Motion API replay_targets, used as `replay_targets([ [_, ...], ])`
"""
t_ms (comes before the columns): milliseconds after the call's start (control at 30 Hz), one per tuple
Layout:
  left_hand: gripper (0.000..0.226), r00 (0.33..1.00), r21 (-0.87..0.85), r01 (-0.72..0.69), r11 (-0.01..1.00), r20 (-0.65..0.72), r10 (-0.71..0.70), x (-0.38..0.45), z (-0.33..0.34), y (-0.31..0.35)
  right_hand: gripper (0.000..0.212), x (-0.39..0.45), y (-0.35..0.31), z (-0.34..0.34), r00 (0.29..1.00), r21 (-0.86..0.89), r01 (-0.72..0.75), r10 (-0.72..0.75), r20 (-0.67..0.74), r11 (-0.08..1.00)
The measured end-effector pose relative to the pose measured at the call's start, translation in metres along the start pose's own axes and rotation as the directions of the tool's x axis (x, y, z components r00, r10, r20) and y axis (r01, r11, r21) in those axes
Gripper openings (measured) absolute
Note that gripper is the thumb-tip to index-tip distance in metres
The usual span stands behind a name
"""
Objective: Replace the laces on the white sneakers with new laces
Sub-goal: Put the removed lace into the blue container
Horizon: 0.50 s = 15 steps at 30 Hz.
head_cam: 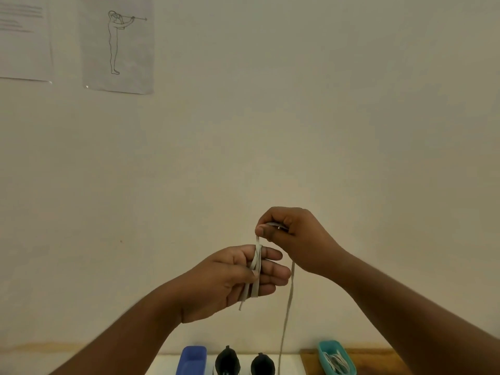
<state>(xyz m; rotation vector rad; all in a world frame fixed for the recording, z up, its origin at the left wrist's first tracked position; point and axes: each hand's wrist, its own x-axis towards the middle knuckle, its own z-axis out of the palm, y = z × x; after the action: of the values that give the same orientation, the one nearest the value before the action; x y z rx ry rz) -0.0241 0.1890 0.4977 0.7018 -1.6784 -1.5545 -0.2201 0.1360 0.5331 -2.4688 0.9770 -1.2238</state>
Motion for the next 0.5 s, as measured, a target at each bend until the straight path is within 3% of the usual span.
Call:
replay_targets([
  [167,0.049,0.998,-0.098,-0.013,0.995,0.066,0.02,-0.003,-0.001,0.002,0.012,0.004,0.016,0.006,0.999,0.138,-0.045,0.045,0.001,0.989],
  [300,0.05,0.991,-0.232,-0.123,0.965,0.028,0.134,-0.001,0.001,0.008,0.015,-0.012,0.024,0.028,0.996,0.327,-0.087,0.072,0.057,0.941],
  [400,0.051,0.975,-0.312,-0.224,0.923,-0.085,0.207,0.003,-0.006,0.013,0.017,-0.039,0.024,0.045,0.977,0.096,-0.117,0.097,0.19,0.989],
  [500,0.05,0.953,-0.268,-0.279,0.922,-0.198,0.231,0.007,-0.02,0.014,0.023,-0.061,0.01,0.049,0.948,-0.033,-0.023,0.033,0.317,0.999],
])
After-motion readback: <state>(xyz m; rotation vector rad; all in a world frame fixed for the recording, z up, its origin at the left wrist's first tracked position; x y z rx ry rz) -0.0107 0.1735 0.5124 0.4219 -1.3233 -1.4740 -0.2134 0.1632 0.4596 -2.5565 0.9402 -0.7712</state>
